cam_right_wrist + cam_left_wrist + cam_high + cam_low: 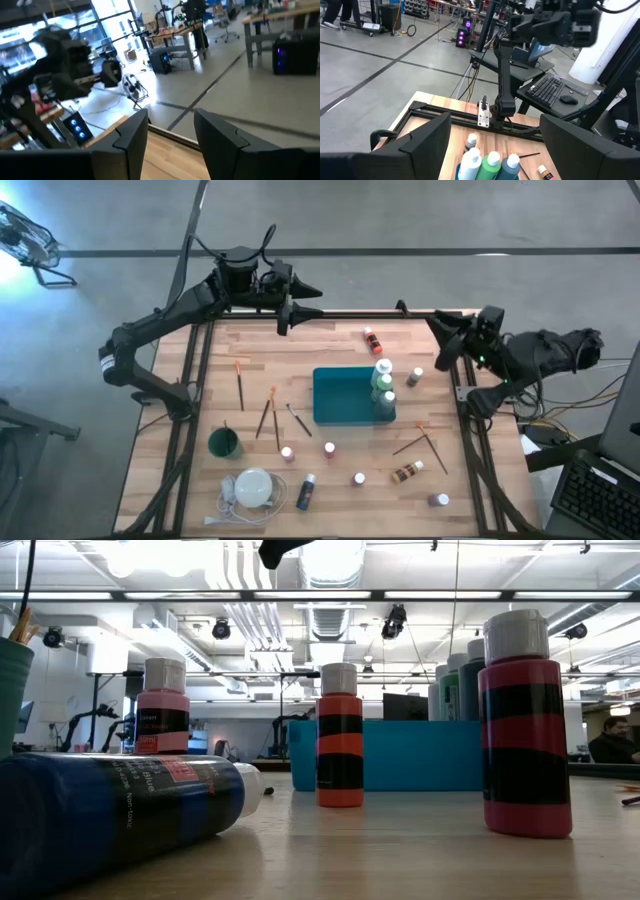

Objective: Pick & Place Paint Supplies
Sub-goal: Put the orange paint bottle into the blue bin

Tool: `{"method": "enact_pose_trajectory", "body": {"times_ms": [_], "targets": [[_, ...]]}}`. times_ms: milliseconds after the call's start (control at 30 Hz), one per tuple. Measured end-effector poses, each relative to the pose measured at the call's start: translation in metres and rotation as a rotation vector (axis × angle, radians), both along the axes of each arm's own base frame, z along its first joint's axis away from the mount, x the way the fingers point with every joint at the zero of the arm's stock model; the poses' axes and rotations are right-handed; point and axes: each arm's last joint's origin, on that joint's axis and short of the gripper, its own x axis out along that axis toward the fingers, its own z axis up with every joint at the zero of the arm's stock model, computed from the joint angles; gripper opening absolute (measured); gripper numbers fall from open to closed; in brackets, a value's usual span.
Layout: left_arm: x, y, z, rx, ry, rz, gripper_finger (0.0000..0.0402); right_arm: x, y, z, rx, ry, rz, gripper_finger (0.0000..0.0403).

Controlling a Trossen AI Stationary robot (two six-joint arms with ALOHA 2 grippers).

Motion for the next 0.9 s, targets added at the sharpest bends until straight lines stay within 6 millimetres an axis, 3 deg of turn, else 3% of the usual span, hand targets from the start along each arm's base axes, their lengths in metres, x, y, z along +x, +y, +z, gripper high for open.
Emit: {"method": "enact_pose_trajectory", "body": {"times_ms": [200,433,667,900], "targets": [[0.0,0.0,0.0,0.0,0.0,0.0,0.031,0.003,-0.029,-0.008,0.142,0.005,0.031,0.0171],[0.0,0.0,0.0,0.0,0.0,0.0,0.031,0.026,-0.075,-0.023,0.298,0.089,0.065,0.0174],[0.0,0.0,0.0,0.0,0.0,0.0,0.031,0.05,-0.136,-0.05,0.464,0.19,0.101,0.0156],[0.0,0.0,0.0,0.0,0.0,0.0,0.031,0.068,-0.179,-0.08,0.528,0.312,0.058,0.0144]]}}
